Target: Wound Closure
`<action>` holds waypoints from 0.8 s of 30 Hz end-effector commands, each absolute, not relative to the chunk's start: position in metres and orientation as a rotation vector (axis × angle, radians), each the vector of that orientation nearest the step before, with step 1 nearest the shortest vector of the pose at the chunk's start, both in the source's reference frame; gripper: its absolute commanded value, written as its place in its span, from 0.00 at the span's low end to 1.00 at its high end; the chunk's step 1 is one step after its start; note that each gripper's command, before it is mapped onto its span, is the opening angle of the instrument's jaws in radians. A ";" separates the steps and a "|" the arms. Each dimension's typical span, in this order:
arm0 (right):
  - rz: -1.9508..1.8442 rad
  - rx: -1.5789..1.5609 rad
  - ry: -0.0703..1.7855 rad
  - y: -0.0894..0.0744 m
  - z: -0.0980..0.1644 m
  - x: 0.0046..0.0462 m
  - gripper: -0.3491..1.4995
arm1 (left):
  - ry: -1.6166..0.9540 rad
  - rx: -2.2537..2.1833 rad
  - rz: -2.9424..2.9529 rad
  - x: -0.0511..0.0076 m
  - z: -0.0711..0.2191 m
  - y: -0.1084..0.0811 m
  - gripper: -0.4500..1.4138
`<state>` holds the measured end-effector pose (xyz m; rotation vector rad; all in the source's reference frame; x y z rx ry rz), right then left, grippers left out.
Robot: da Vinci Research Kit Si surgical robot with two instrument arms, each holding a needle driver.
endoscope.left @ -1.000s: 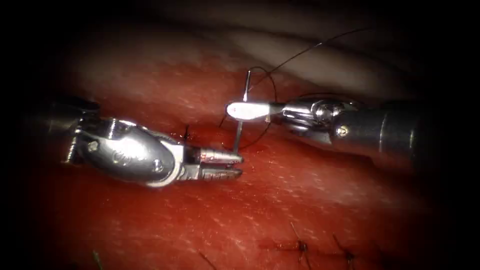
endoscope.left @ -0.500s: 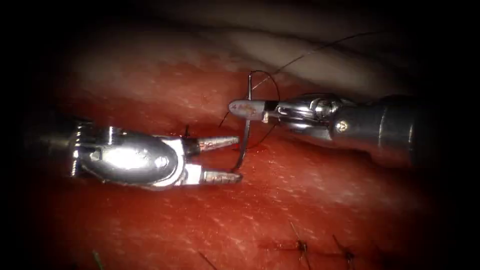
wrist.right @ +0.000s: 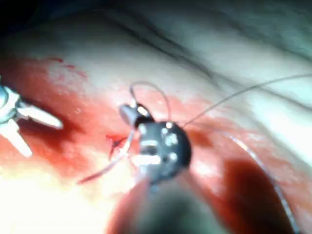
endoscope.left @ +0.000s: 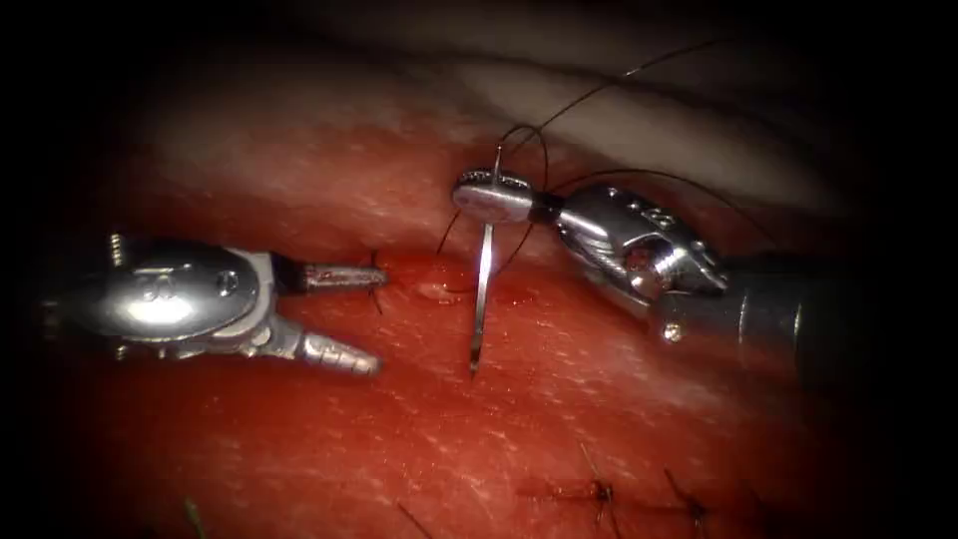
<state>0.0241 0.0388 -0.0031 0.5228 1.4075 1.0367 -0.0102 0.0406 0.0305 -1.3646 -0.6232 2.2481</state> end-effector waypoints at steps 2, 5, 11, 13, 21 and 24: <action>1.012 0.512 1.421 0.039 -0.003 0.0251 0.00 | -0.630 -1.310 2.282 -0.0106 0.031 0.040 0.05; 0.968 0.481 1.461 0.039 -0.003 0.0252 0.00 | -0.627 -1.156 2.380 -0.0100 0.033 0.041 0.05; 0.917 0.419 1.492 0.039 -0.002 0.0252 0.00 | -0.692 -0.917 2.440 -0.0110 0.036 0.042 0.05; 0.906 0.395 1.506 0.040 -0.003 0.0253 0.00 | -0.707 -0.880 2.436 -0.0120 0.037 0.042 0.05; 0.873 0.323 1.525 0.040 -0.003 0.0253 0.00 | -0.729 -0.730 2.495 -0.0157 0.040 0.043 0.05; 0.864 0.308 1.526 0.040 -0.004 0.0253 0.00 | -0.722 -0.685 2.526 -0.0158 0.043 0.043 0.05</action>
